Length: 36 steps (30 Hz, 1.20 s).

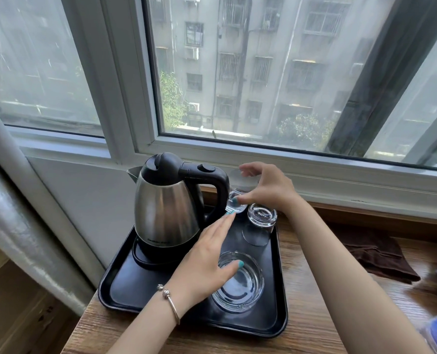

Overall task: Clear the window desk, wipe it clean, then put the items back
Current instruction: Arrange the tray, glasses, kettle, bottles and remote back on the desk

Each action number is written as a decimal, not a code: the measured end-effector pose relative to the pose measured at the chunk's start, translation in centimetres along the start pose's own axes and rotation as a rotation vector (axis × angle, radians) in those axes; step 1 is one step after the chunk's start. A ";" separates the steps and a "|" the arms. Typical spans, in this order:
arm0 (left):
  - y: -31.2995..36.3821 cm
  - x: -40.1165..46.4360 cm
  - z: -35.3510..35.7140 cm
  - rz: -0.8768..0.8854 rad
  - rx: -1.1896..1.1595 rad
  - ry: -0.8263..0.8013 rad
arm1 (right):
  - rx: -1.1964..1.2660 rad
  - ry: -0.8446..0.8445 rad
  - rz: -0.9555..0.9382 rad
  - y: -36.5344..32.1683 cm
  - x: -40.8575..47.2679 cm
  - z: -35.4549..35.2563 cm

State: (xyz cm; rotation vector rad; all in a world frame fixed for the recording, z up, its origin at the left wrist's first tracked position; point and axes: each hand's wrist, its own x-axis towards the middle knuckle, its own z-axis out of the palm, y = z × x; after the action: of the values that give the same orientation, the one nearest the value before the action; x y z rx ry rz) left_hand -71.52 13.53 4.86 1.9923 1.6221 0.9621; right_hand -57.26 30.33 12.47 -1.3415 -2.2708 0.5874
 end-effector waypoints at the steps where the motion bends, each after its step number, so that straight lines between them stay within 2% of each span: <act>1: 0.1 0.0 0.0 0.003 -0.004 0.002 | 0.007 0.010 -0.007 -0.2 0.0 -0.6; 7: 1.5 1.0 -0.2 0.019 -0.059 0.067 | 0.081 0.108 0.001 -1.3 -1.7 -4.7; 14: 4.9 3.7 -1.5 0.046 -0.255 0.275 | 0.266 0.150 -0.036 -2.7 -6.5 -7.5; 18: 6.8 5.4 -2.7 0.037 -0.339 0.220 | 0.324 0.134 -0.046 -3.0 -9.4 -8.2; 22: 8.4 5.6 -3.4 0.082 -0.295 0.119 | 0.338 0.139 -0.051 -3.2 -11.7 -9.0; 26: 9.8 5.3 -3.3 0.129 -0.292 0.122 | 0.375 0.182 -0.053 -3.1 -13.6 -9.4; 28: 10.4 5.2 -3.2 0.141 -0.296 0.159 | 0.492 0.195 -0.079 -2.7 -14.4 -9.3; 32: 11.4 5.3 -3.4 0.092 -0.437 0.186 | 1.052 0.163 -0.057 -1.2 -16.1 -8.5; 36: 12.2 5.7 -4.0 0.059 -0.640 0.152 | 1.111 0.125 -0.038 -0.8 -16.9 -6.6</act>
State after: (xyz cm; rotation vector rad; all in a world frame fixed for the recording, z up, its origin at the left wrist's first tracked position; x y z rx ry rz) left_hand -65.53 15.46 17.37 1.5544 1.1214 1.4609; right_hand -46.72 15.92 15.76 -0.7120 -1.4052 1.4062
